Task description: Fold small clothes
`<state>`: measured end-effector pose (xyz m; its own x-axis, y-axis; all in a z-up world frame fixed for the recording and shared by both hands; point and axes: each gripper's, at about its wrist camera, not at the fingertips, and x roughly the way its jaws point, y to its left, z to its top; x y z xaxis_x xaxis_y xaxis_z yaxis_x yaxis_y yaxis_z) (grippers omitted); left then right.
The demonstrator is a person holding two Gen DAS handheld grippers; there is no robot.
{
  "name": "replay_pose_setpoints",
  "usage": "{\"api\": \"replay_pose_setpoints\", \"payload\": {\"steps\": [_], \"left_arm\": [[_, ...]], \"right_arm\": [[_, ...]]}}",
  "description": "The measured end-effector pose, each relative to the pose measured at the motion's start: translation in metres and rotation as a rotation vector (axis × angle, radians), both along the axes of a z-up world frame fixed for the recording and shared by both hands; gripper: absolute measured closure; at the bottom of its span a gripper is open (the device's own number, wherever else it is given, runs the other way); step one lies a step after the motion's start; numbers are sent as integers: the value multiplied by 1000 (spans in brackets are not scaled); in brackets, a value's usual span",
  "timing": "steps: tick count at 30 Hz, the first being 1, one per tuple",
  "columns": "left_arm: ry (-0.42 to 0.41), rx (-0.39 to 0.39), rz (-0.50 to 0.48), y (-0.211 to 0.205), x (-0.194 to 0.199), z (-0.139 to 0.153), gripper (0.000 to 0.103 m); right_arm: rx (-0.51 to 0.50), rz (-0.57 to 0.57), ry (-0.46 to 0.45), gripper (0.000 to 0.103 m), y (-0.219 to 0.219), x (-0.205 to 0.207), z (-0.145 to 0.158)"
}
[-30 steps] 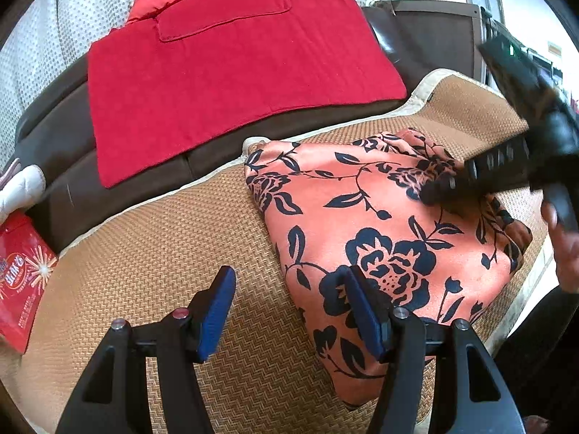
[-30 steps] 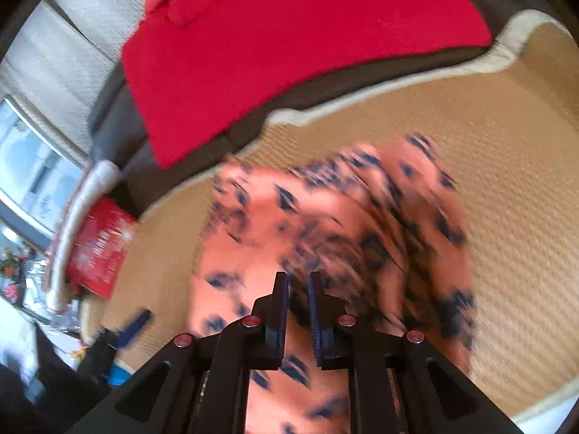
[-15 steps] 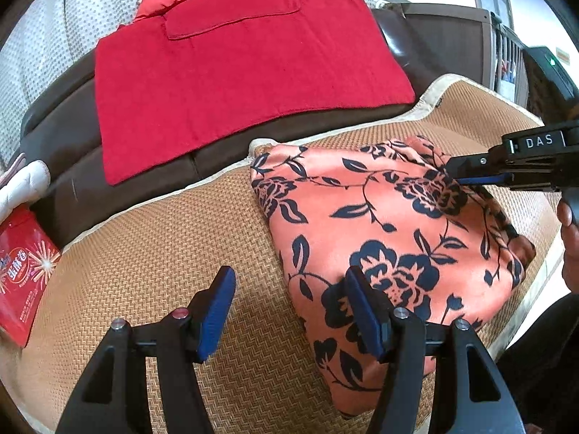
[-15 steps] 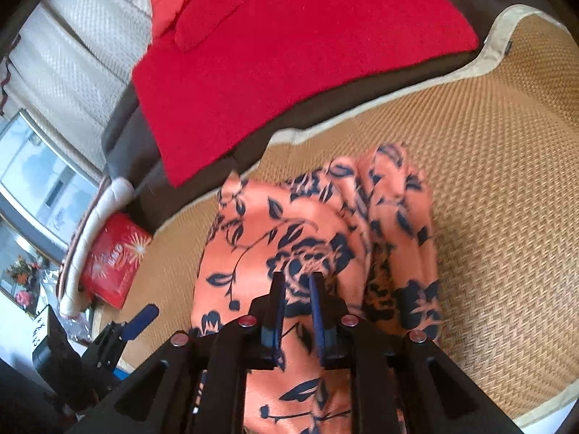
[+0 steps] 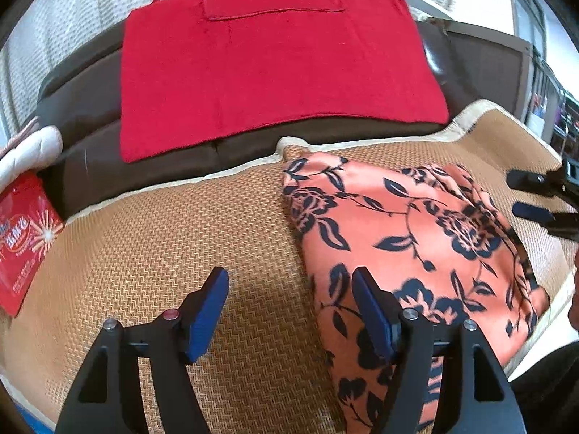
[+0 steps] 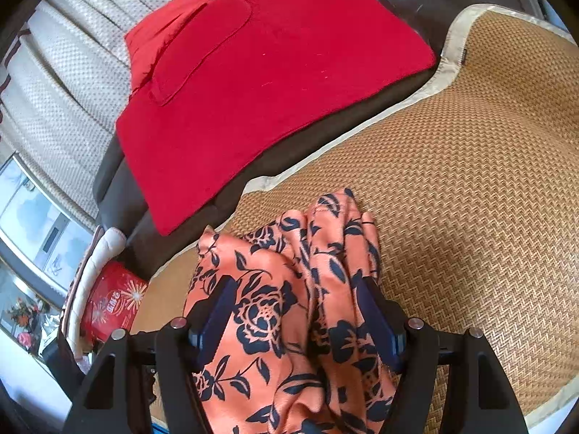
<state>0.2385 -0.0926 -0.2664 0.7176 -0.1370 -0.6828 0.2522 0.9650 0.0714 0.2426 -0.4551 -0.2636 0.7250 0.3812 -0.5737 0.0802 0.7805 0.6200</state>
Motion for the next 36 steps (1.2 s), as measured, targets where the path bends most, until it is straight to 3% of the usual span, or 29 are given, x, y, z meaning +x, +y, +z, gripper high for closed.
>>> {"api": "replay_pose_setpoints", "payload": {"steps": [15, 36], "left_arm": [[48, -39, 27, 2, 18, -8, 32], [74, -35, 41, 4, 26, -15, 32]], "right_arm": [[18, -26, 20, 30, -13, 1, -3], [15, -16, 38, 30, -10, -2, -7]]}}
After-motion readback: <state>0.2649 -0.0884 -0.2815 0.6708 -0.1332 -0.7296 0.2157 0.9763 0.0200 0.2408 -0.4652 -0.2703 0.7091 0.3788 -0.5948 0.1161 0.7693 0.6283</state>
